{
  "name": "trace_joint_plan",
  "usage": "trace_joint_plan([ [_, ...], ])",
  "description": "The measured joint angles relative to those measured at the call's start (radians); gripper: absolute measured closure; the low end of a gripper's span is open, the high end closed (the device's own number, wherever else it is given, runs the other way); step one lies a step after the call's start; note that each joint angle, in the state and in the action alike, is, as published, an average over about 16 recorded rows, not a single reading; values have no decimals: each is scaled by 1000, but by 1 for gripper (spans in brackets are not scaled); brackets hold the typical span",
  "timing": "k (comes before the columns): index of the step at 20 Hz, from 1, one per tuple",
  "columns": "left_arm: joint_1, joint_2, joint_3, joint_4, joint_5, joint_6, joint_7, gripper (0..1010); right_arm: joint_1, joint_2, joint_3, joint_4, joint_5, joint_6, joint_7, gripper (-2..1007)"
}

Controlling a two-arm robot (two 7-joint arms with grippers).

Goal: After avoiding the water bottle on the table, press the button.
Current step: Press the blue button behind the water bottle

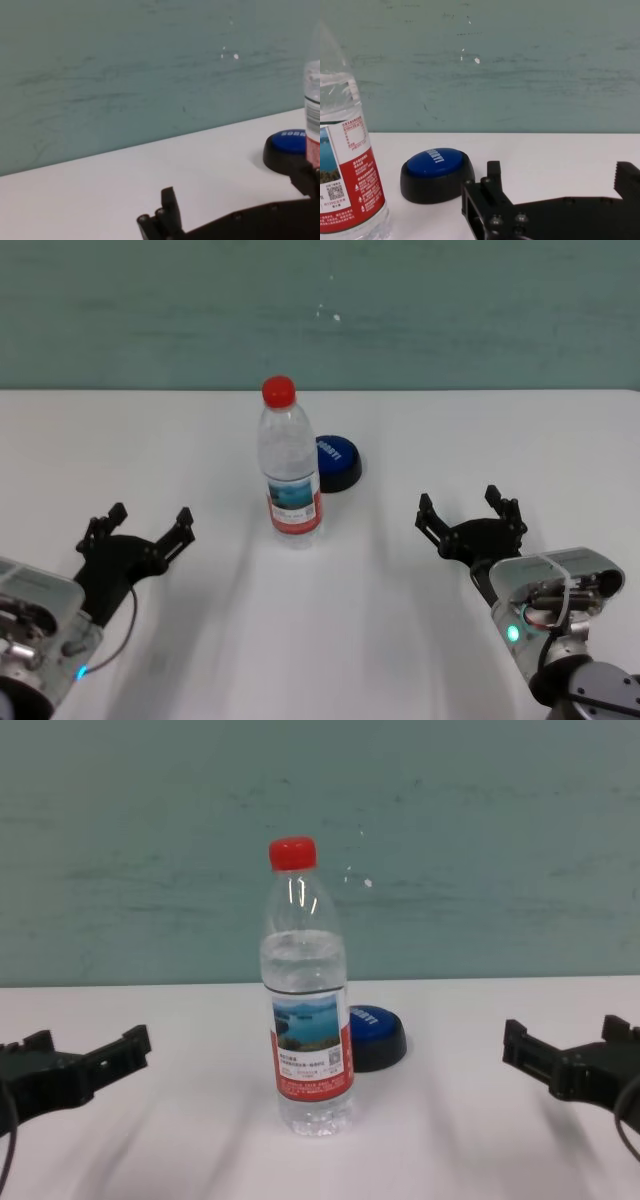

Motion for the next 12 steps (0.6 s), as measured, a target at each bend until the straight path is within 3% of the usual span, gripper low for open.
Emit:
trace_joint_plan([
  [12,-62,15,-13,55,6,20,-9,6,0,0,0,0,0,0,0,2],
])
